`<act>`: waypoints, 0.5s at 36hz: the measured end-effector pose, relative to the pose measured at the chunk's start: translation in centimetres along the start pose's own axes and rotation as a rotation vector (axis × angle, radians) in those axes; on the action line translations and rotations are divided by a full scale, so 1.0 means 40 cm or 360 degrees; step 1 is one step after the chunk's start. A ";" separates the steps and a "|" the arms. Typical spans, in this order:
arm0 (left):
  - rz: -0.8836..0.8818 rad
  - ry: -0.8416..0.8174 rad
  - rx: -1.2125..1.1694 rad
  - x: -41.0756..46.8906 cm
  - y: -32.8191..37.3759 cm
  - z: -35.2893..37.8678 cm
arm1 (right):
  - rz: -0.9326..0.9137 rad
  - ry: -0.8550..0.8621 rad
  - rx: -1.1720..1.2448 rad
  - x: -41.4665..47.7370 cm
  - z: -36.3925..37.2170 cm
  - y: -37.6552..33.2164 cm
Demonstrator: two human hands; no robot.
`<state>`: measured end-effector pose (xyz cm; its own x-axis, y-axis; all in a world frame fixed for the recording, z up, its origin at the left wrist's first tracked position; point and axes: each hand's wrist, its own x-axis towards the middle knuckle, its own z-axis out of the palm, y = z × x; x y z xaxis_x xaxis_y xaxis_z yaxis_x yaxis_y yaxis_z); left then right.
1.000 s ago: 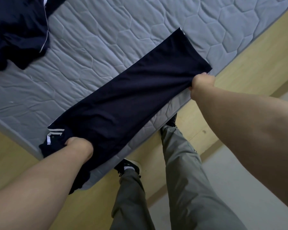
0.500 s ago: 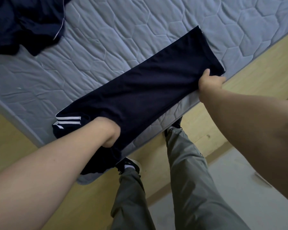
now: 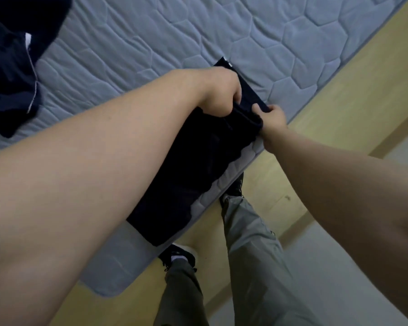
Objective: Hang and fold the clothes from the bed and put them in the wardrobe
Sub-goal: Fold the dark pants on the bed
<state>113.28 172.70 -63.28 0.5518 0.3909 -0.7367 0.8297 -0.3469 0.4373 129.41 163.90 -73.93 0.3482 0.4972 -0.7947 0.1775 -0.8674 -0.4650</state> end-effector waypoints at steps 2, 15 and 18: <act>-0.0031 0.0036 0.0039 0.056 0.006 -0.016 | 0.0049 -0.0105 0.0053 0.010 -0.008 -0.008; -0.0178 0.0229 -0.0023 0.211 -0.009 -0.029 | 0.0382 -0.0868 0.0342 0.047 -0.109 -0.063; -0.0163 0.0250 -0.0021 0.224 -0.020 -0.026 | 0.0301 -0.0931 0.0022 0.059 -0.123 -0.067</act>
<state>117.63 177.38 -69.69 0.4702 0.5520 -0.6887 0.8826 -0.2880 0.3717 134.28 167.27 -72.65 -0.1911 0.2672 -0.9445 0.1489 -0.9432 -0.2970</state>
